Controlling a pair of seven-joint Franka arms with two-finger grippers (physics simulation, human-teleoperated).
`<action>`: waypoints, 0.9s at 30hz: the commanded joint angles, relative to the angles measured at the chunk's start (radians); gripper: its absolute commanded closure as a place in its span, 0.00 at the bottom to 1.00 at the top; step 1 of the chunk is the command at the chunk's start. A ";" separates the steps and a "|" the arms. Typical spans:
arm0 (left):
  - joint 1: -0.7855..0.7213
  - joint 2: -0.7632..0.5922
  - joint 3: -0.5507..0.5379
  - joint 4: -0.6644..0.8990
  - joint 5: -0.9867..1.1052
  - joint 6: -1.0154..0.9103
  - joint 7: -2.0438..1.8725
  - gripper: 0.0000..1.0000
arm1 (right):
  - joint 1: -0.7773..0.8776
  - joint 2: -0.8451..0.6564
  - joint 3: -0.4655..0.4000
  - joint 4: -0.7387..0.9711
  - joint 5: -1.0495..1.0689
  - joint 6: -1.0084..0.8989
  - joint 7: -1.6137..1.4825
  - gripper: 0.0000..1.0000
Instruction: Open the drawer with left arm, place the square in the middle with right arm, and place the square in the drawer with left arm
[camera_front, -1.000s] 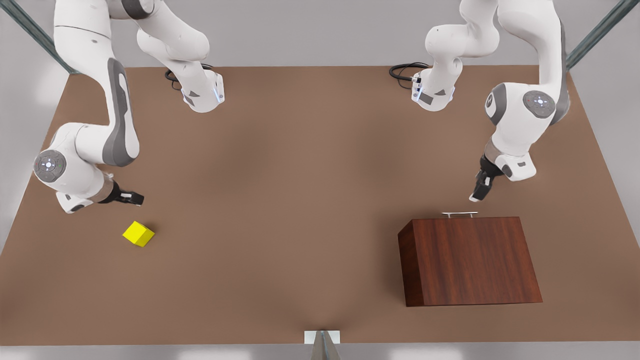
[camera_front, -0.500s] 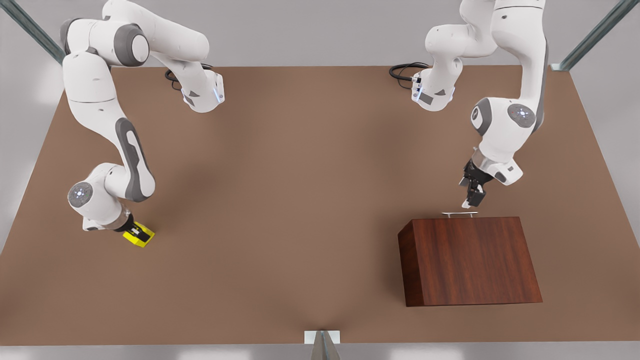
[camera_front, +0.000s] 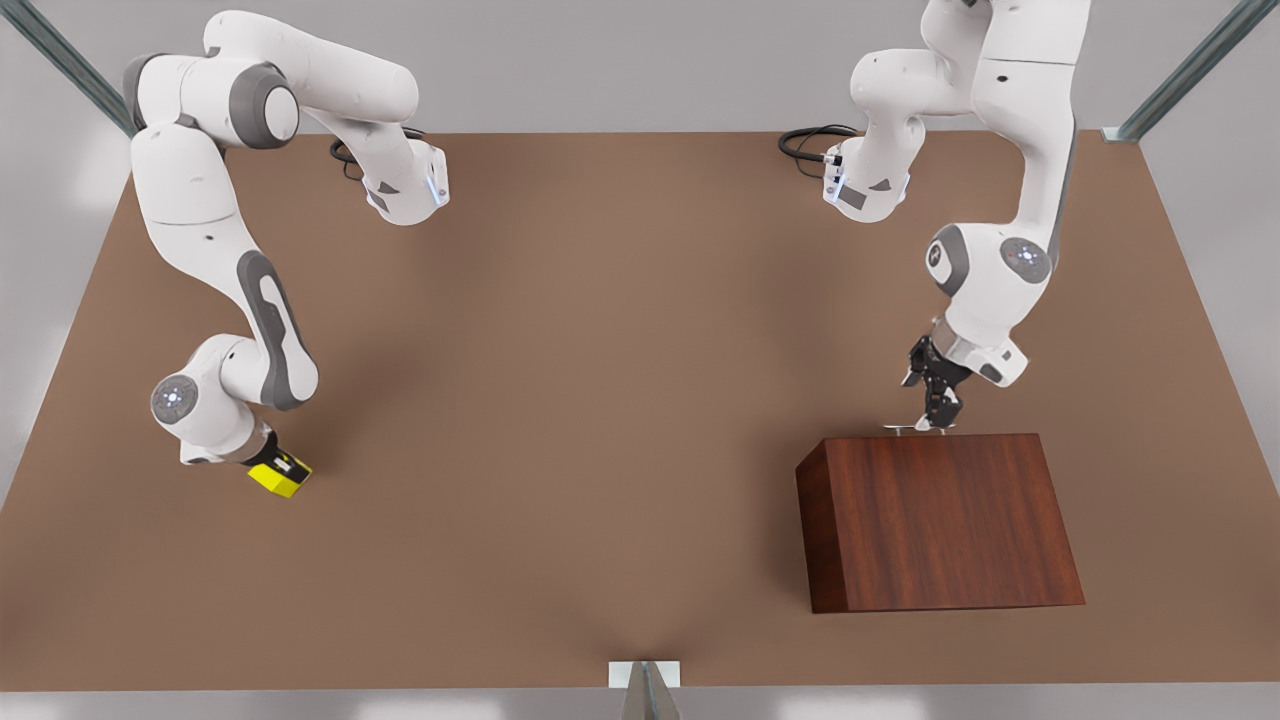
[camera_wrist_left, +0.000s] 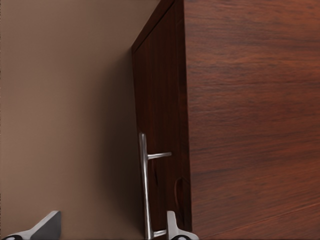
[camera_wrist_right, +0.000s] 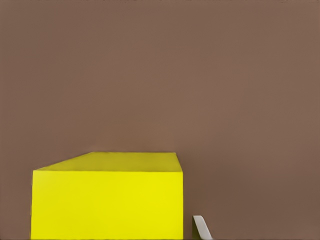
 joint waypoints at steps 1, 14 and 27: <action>0.000 0.002 0.000 0.000 -0.009 0.002 0.000 0.00 | 0.001 0.000 0.000 0.002 0.000 -0.001 0.000 0.29; 0.001 0.043 0.003 -0.023 -0.032 0.018 0.000 0.00 | 0.015 -0.126 0.219 -0.039 0.002 -0.166 0.455 0.32; 0.003 -0.078 0.008 -0.158 -0.032 0.004 -0.018 0.00 | 0.859 0.038 0.169 0.262 0.003 -0.126 1.272 0.31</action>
